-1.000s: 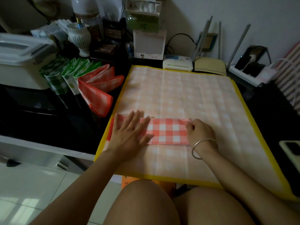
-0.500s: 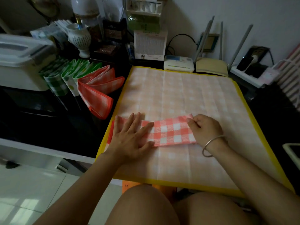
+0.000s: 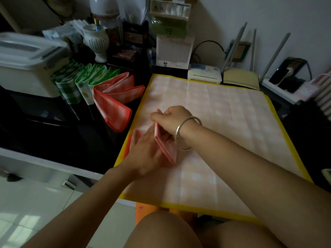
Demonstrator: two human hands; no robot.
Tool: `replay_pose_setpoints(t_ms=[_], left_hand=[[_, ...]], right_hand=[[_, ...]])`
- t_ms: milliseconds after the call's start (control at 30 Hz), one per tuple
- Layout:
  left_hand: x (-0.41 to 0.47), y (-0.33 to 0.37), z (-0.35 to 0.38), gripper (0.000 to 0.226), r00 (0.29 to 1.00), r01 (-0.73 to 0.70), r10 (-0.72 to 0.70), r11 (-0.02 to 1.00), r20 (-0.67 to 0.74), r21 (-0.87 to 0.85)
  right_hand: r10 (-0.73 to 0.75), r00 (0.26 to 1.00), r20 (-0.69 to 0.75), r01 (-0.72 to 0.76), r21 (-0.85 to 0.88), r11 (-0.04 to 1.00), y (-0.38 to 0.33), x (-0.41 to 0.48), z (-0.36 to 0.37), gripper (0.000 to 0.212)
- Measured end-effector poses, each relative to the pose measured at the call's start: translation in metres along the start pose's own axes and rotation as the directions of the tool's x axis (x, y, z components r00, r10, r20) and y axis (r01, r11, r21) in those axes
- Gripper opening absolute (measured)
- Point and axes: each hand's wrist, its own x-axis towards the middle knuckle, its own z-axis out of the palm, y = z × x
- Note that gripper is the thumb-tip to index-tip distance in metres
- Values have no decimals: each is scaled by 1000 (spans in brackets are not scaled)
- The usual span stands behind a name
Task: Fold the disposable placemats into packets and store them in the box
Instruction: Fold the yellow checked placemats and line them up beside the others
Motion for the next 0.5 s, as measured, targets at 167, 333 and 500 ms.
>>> replay_pose_setpoints(t_ms=[167,333,500], left_hand=[[-8,-12,-20,49,902,95,-403,533,-153,-841],[-7,-28,-19,54,884,50,-454,323,-108,-945],[-15,-35,-11,50,930,58,-191,921,-316,-386]], right_hand=[[60,991,118,-63,22,998,-1,8,35,45],[51,985,168,-31,-116,993,11,10,56,28],[130,966,224,-117,-71,991,8,2,55,26]])
